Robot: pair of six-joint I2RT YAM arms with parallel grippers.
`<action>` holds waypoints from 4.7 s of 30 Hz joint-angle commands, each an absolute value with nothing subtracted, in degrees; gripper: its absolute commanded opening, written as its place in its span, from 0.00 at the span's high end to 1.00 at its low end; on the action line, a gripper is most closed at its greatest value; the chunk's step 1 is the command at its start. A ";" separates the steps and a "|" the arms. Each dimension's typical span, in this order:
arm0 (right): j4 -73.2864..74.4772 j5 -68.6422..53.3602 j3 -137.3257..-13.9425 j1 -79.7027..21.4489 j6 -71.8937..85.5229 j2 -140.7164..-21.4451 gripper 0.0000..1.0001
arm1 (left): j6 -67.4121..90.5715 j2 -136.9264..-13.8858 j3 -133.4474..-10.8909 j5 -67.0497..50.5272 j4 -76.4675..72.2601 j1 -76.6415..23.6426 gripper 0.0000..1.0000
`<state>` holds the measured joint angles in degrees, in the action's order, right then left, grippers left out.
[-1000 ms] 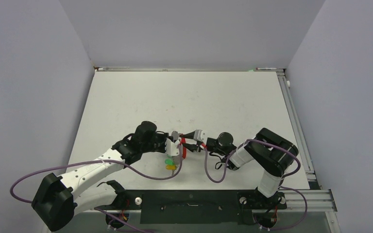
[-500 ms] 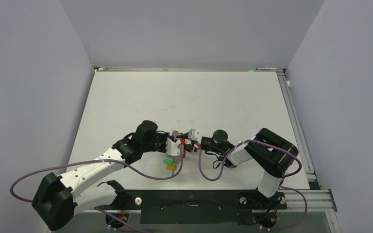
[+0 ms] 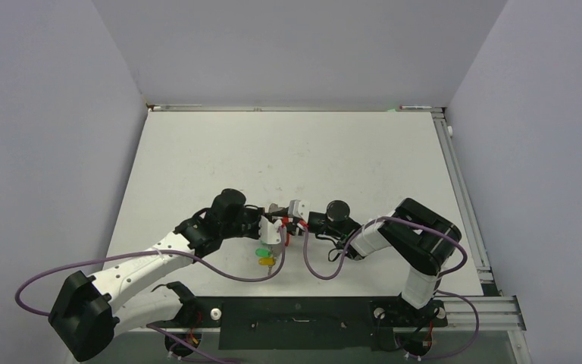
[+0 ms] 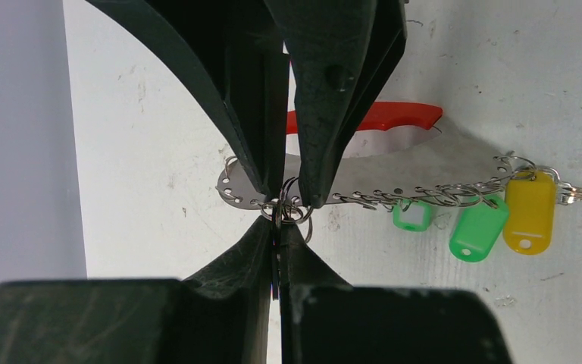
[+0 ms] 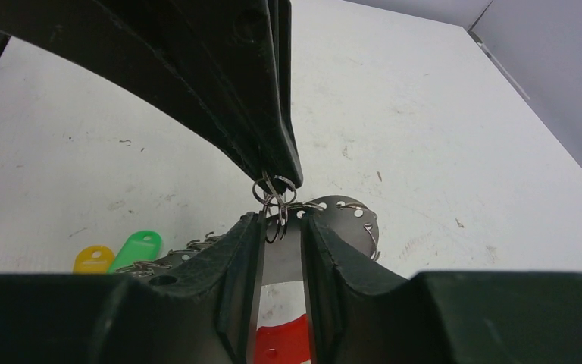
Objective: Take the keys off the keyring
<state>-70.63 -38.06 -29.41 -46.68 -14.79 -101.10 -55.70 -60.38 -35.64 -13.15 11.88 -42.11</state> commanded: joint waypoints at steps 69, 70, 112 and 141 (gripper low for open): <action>-101.95 -38.59 -28.74 -44.74 6.75 -109.48 0.95 | -44.47 -66.99 -41.43 -18.66 17.29 -38.03 1.00; -101.96 -38.91 -29.27 -44.68 6.84 -109.96 0.95 | -44.47 -66.93 -41.62 -18.90 17.92 -37.79 1.00; -73.46 -45.59 -36.17 -44.49 -7.23 -103.86 0.68 | -62.36 -64.70 -47.99 -21.97 26.21 -35.67 1.00; -84.60 -43.51 -34.88 -43.03 7.28 -103.89 0.95 | -54.44 -68.03 -45.56 -18.92 23.11 -32.52 1.00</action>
<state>-71.83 -43.48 -35.53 -43.48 -0.89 -105.62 -57.47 -67.02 -45.28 -19.42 25.89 -33.15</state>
